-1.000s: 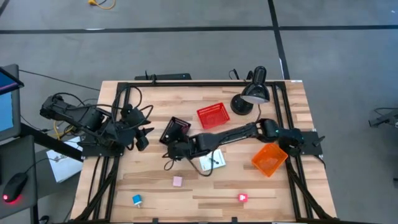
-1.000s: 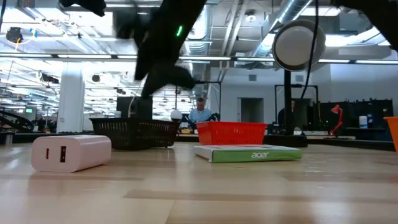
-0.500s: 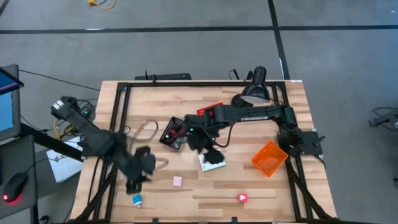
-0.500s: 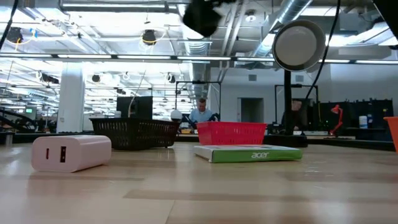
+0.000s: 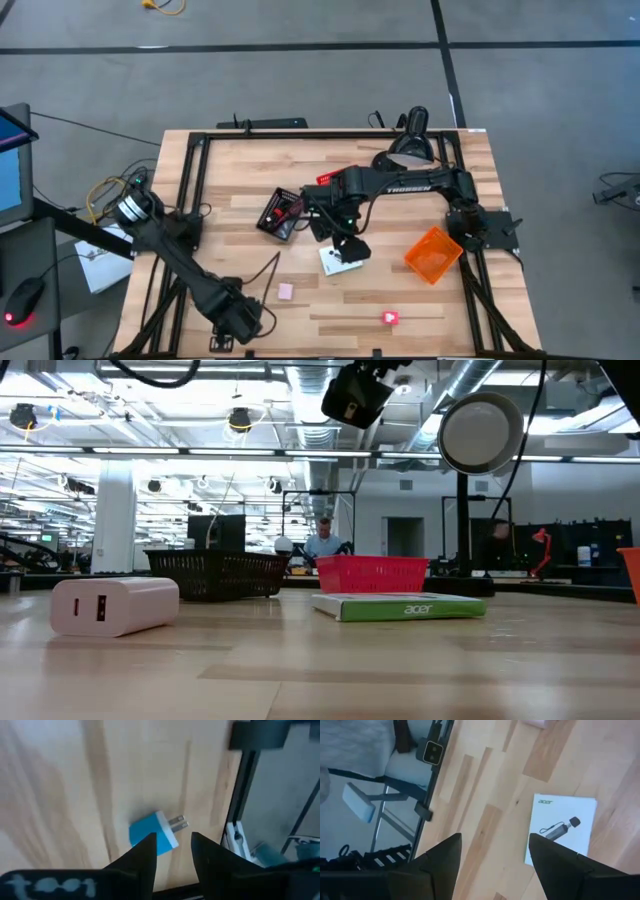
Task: Pick and place items into bin
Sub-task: Put the blue charger adapter into the red bin, then put the pink charger adapter into the red bin
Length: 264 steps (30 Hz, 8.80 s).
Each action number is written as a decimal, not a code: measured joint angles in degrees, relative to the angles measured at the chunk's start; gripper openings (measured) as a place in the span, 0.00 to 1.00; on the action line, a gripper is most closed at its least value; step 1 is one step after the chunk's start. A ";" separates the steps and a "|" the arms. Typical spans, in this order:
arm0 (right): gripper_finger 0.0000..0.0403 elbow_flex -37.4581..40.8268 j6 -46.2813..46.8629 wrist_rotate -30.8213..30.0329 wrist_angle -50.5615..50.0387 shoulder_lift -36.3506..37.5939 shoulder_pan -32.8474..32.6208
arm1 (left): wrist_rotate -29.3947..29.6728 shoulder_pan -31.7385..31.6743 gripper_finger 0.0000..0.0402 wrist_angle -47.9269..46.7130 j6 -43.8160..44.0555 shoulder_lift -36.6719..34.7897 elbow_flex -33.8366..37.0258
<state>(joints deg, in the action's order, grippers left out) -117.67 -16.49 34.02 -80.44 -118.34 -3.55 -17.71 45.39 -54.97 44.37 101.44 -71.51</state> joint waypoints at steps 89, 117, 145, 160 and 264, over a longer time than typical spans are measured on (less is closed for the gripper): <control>0.56 0.02 23.63 -1.36 -0.29 -0.02 -3.23 | 19.71 14.08 0.34 9.31 -26.58 0.78 8.10; 0.56 1.22 49.85 -19.71 -2.13 2.89 -40.04 | 20.93 -6.12 0.39 10.77 -28.99 0.82 8.12; 0.56 1.22 66.60 -31.34 9.73 2.89 -50.82 | 30.82 -10.16 0.35 1.46 -34.09 -0.68 1.05; 0.56 1.20 65.84 -31.34 9.79 2.89 -49.59 | 38.89 -36.38 0.35 11.31 -52.43 -2.51 -16.26; 0.56 1.18 60.12 -49.08 17.34 2.75 -44.23 | 37.37 -14.59 0.24 -10.91 -31.54 -33.61 -0.58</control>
<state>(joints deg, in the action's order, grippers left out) -116.49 43.63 -15.06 -63.10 -115.59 -47.78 19.66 30.80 -65.87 12.83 67.83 -72.09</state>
